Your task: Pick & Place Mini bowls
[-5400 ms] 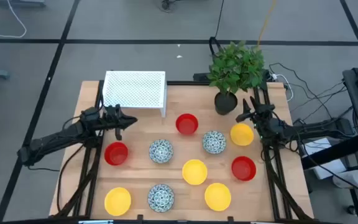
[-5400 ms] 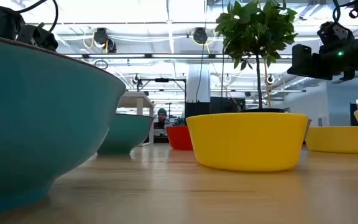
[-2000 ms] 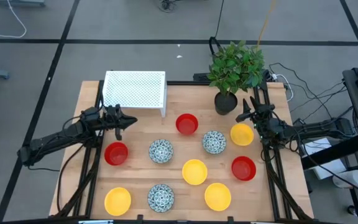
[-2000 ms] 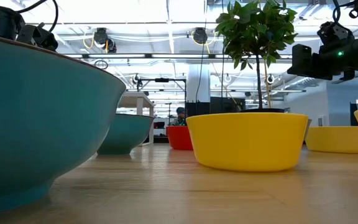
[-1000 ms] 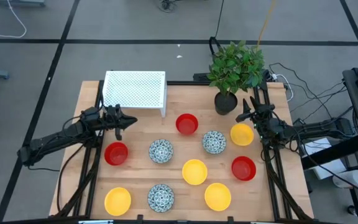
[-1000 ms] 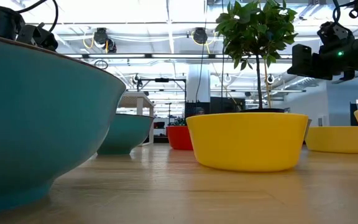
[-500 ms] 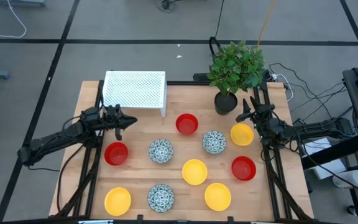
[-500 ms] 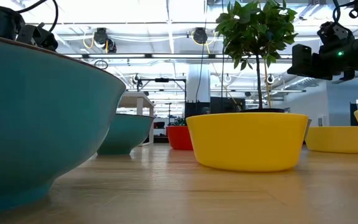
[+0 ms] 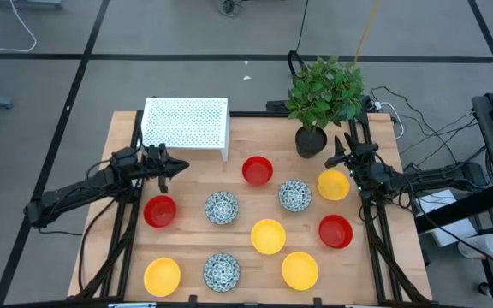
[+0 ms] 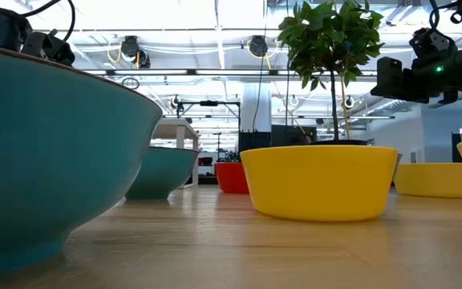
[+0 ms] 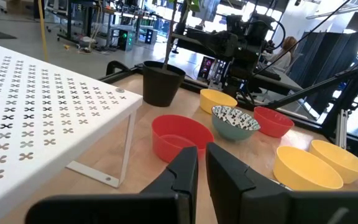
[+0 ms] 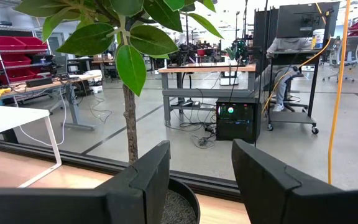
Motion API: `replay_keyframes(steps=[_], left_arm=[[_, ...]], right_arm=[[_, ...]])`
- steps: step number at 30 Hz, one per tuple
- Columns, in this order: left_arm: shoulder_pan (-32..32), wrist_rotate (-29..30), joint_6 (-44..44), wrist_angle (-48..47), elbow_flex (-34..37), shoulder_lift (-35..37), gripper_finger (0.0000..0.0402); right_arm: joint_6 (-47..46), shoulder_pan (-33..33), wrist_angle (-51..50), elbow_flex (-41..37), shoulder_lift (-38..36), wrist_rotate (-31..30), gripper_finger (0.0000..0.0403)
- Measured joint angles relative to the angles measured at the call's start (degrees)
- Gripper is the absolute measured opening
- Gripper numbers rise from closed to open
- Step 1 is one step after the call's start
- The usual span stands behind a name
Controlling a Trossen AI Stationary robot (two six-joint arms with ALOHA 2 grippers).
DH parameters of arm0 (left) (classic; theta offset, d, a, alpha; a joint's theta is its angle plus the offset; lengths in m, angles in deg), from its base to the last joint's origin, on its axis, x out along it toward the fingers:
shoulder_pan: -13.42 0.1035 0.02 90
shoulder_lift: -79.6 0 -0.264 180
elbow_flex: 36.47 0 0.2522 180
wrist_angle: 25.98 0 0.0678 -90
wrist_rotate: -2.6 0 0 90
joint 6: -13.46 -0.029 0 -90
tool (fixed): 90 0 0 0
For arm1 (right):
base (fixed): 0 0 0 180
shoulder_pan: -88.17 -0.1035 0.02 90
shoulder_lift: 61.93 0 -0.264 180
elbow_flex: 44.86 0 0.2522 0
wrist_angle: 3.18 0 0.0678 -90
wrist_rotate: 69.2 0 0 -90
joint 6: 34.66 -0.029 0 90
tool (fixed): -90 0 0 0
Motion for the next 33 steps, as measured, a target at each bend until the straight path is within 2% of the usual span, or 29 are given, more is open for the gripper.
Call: replay_keyframes(steps=[22,30,33], left_arm=[[0.0,0.0,0.0,0.4,0.0,0.0,0.0035],[0.0,3.3,0.4,13.4,0.0,0.0,0.0035],[0.0,3.6,2.4,20.0,0.0,0.0,0.0035]], right_arm=[[0.0,0.0,0.0,0.0,0.0,0.0,0.016],[-0.6,0.0,0.3,0.0,0.0,0.0,0.016],[-5.8,0.0,0.4,0.0,0.0,0.2,0.016]])
